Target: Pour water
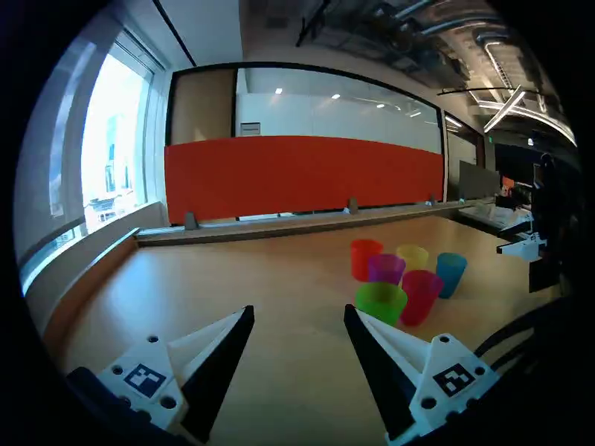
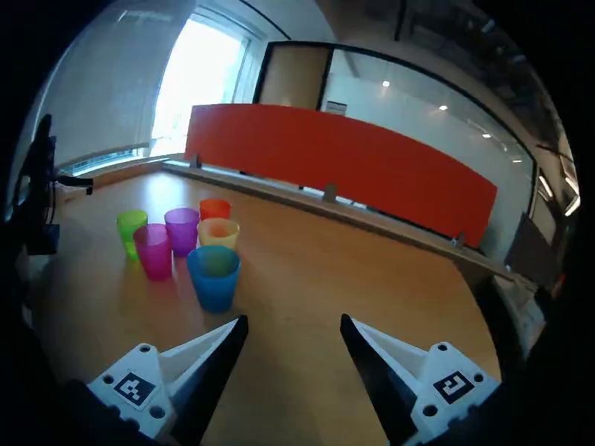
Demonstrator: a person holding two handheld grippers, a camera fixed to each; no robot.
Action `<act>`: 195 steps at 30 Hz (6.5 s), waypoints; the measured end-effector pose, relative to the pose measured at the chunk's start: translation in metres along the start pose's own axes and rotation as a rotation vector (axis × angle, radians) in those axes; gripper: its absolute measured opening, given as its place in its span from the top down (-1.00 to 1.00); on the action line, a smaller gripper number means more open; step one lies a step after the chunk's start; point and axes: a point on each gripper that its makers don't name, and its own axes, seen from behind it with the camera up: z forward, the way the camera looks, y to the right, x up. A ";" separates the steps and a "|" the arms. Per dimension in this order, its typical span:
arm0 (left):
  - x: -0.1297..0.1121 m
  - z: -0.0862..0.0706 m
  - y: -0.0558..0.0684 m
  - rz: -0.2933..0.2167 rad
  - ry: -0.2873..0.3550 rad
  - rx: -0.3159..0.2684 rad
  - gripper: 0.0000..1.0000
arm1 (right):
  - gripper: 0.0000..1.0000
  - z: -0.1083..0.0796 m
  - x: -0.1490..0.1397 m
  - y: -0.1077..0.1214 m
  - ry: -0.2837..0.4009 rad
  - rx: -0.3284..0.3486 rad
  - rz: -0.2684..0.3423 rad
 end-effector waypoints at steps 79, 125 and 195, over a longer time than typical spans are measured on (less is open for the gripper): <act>0.002 0.018 -0.026 -0.031 0.229 0.291 -0.78 | -0.93 -0.020 0.059 0.063 0.254 -0.309 0.311; -0.003 0.021 -0.027 -0.045 0.216 0.284 -0.79 | -0.95 -0.006 0.067 0.068 0.436 -0.318 0.258; -0.003 0.021 -0.027 -0.045 0.216 0.283 -0.79 | -0.99 0.029 0.026 0.046 0.368 -0.289 0.266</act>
